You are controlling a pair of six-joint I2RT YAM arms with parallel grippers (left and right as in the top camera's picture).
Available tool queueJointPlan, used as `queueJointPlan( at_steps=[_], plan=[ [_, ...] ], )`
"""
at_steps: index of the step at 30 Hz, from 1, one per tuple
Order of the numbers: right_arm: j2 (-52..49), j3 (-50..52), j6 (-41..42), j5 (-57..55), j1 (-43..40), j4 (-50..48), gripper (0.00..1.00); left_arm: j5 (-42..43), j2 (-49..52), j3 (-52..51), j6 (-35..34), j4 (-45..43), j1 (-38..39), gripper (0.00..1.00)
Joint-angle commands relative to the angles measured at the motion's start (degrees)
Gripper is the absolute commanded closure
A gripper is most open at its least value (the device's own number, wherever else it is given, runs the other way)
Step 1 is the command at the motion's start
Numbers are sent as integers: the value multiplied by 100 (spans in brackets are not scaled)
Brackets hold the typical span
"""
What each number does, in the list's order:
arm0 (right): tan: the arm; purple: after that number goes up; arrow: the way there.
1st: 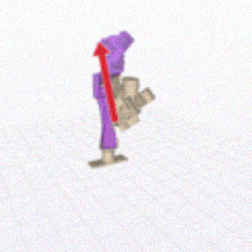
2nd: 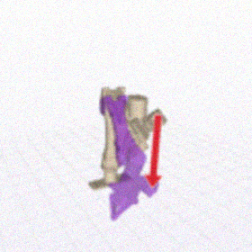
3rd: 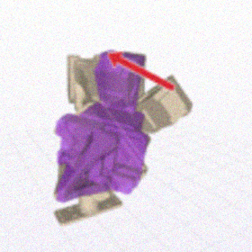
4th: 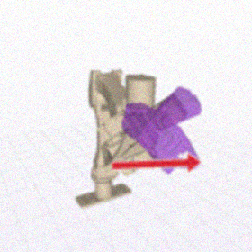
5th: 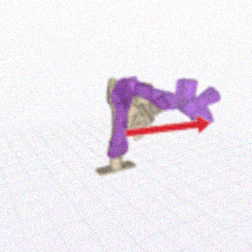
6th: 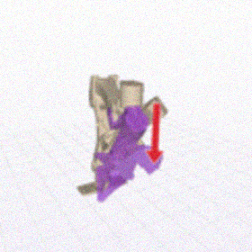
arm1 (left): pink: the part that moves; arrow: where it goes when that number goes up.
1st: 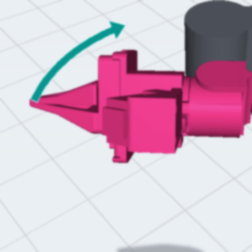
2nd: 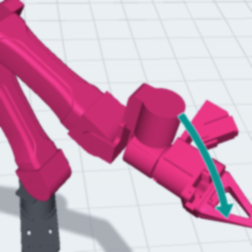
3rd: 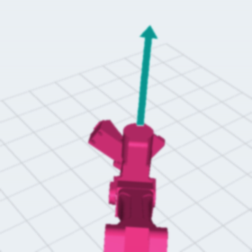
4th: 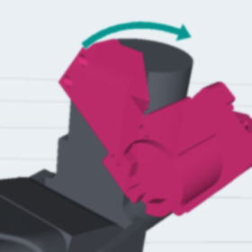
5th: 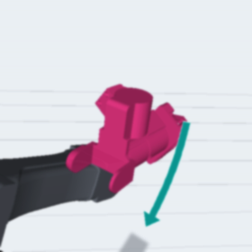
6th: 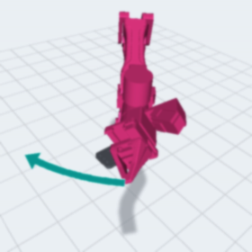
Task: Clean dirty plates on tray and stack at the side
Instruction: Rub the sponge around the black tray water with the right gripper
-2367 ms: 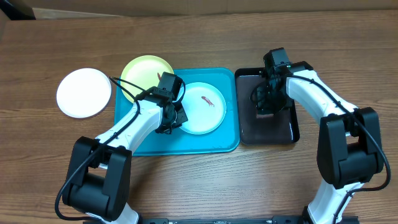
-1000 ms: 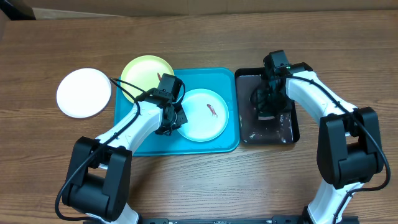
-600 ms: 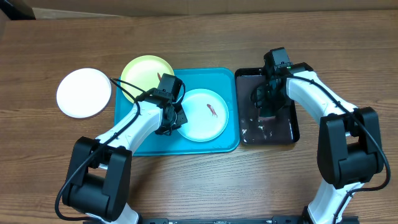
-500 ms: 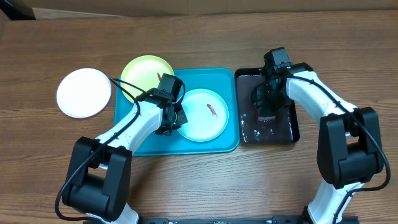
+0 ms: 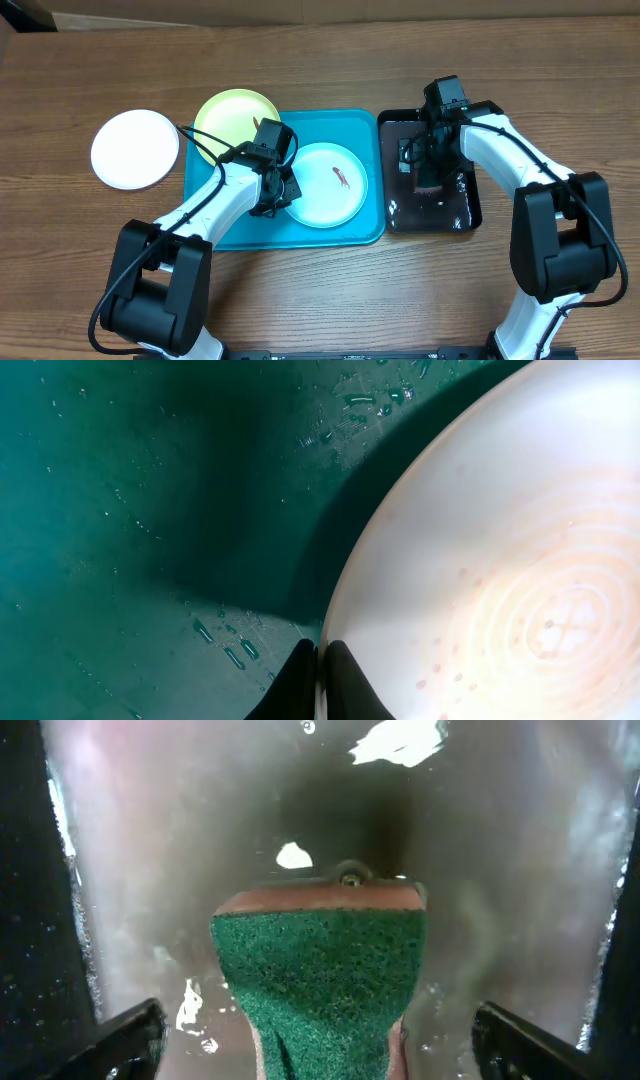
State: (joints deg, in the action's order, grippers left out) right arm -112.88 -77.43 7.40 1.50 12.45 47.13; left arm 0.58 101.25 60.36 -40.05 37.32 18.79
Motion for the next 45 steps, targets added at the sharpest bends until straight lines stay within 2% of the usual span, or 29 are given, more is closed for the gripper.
queueJointPlan(
  at_steps=[1,5,6,8,11,12,14,17,18,19,21,22,23,24,25,26,27,31,33,34,35,36,37,38,39,40,41,43,45],
  plan=[
    [15,26,7,7,-2,-42,5,-96,-122,-81,83,15,42,92],
    [-133,26,7,7,-2,-46,10,-96,-122,-81,83,15,42,92],
    [-170,24,4,7,-2,-61,28,-98,-122,-81,83,13,42,92],
    [-170,22,4,7,-2,-70,74,-98,-122,-81,83,13,42,92],
    [-168,-9,4,7,-2,-74,77,-98,-122,-81,83,13,42,92],
    [-168,-11,4,7,-2,-72,69,-98,-122,-81,83,13,42,92],
    [-168,-11,7,9,-2,-39,12,-98,-122,-81,83,13,42,92],
    [-168,-11,7,46,-2,66,4,-98,-122,-81,83,13,42,92],
    [-168,-11,4,83,2,98,9,-98,-122,-81,83,13,42,92],
    [-168,-9,4,122,2,118,22,-98,-122,-81,83,13,42,92],
    [-168,-7,4,138,2,142,95,-98,-122,-81,83,13,42,92],
    [-168,-4,4,138,2,149,96,-98,-122,-81,83,13,42,92],
    [-168,-4,4,136,2,149,96,-98,-122,-81,83,13,42,92],
    [-168,-4,4,138,2,149,77,-98,-122,-81,83,13,42,92],
    [-168,-4,7,140,2,157,38,-98,-122,-81,83,15,42,92],
    [-168,-4,7,162,2,173,19,-98,-122,-81,83,15,42,92],
    [-168,-4,7,175,2,210,12,-98,-122,-81,83,15,42,92],
    [-168,-4,7,177,2,435,10,-96,-122,-81,83,15,42,91],
    [-168,-4,7,177,2,564,15,-96,-122,-81,83,15,42,91],
    [-168,-4,4,177,2,616,33,-96,-122,-81,83,15,42,91],
    [-168,-4,4,175,2,645,69,-98,-122,-81,83,15,42,91],
    [-168,-4,4,177,2,664,92,-98,-122,-81,83,13,42,91],
    [-168,-4,4,177,2,678,96,-98,-122,-81,83,13,42,91],
    [-168,-4,4,177,2,680,96,-98,-122,-81,83,13,42,91],
    [-168,-4,4,175,2,680,82,-96,-122,-81,83,13,42,91],
    [-168,-4,4,175,2,678,54,-96,-122,-81,83,15,42,91],
    [-168,-7,2,168,2,664,39,-96,-122,-81,83,15,42,91],
    [-168,-15,-20,153,-4,610,24,-96,-122,-81,83,15,42,90],
    [-168,-17,-20,153,-17,496,19,-98,-122,-81,83,13,42,90]
  ],
)
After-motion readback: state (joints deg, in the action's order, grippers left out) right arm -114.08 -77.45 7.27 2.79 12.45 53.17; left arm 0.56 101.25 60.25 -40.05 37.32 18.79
